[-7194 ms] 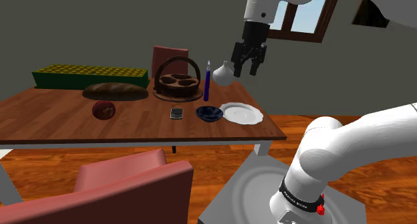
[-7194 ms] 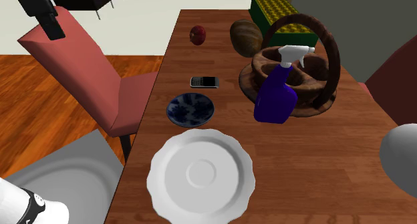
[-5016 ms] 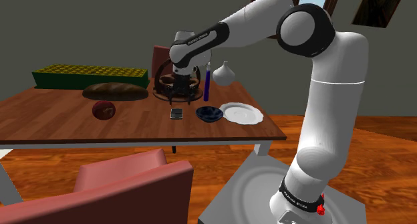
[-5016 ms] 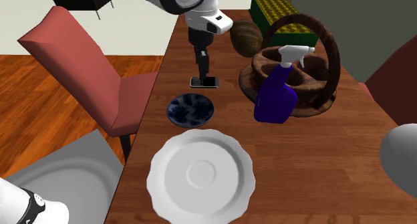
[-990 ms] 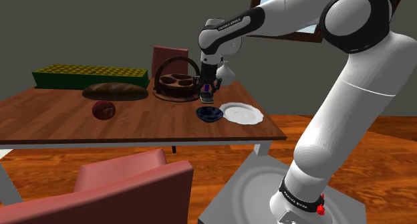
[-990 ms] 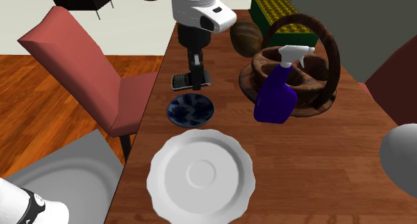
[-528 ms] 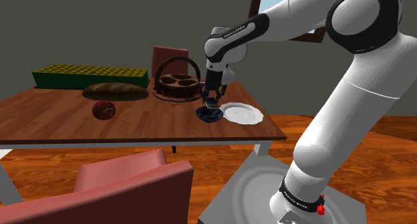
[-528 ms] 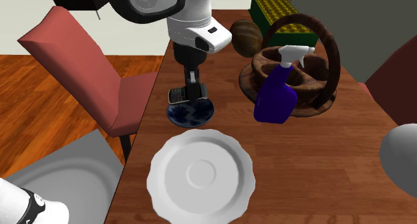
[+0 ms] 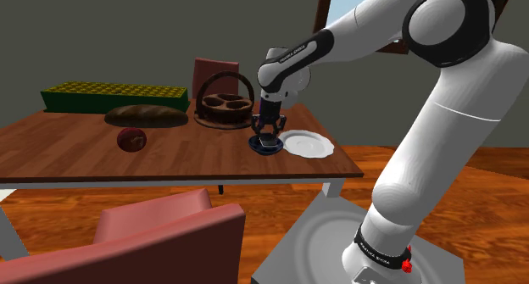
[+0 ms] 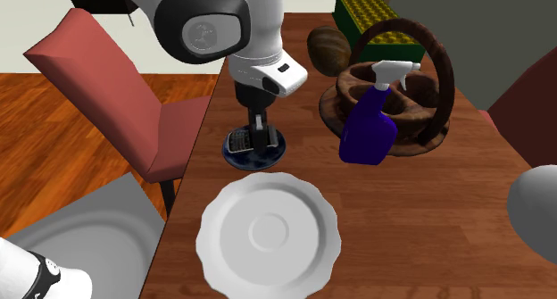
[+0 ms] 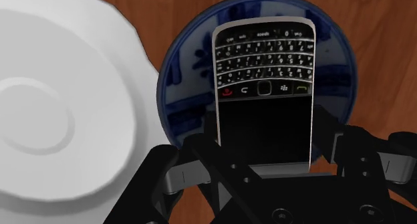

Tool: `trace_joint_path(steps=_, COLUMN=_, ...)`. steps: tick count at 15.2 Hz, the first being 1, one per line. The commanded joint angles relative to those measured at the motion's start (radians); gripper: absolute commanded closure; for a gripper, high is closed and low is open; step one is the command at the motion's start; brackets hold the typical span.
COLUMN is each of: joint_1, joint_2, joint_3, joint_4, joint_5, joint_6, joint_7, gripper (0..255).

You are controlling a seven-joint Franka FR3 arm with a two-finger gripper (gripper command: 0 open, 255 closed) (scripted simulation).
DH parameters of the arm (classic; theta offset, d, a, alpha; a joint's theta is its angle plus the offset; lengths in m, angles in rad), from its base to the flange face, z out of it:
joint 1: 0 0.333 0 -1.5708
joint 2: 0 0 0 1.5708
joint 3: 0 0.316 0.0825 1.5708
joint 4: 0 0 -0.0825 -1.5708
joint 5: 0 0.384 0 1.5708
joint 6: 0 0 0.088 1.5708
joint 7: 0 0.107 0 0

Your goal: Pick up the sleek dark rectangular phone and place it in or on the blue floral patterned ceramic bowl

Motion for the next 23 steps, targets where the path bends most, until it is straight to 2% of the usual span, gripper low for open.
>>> trace_joint_path(steps=1, joint_1=0.000, joint_2=0.008, joint_3=0.000, joint_4=-0.011, joint_5=0.002, joint_6=0.019, joint_7=-0.002, gripper=255)
trace_joint_path(steps=8, joint_1=0.001, joint_2=0.008, joint_3=0.000, joint_4=-0.011, joint_5=0.002, joint_6=0.019, joint_7=-0.002, gripper=255)
trace_joint_path(steps=9, joint_1=0.001, joint_2=0.007, joint_3=0.000, joint_4=-0.011, joint_5=0.002, joint_6=0.019, joint_7=-0.001, gripper=0)
trace_joint_path(steps=14, joint_1=0.001, joint_2=0.008, joint_3=0.000, joint_4=-0.011, joint_5=0.002, joint_6=0.019, joint_7=-0.002, gripper=0)
trace_joint_path(steps=18, joint_1=-0.004, joint_2=-0.052, joint_3=-0.003, joint_4=0.059, joint_5=-0.009, joint_6=-0.110, joint_7=0.005, gripper=0)
trace_joint_path(steps=23, joint_1=-0.004, joint_2=-0.052, joint_3=-0.003, joint_4=0.059, joint_5=-0.009, joint_6=-0.110, joint_7=0.005, gripper=0)
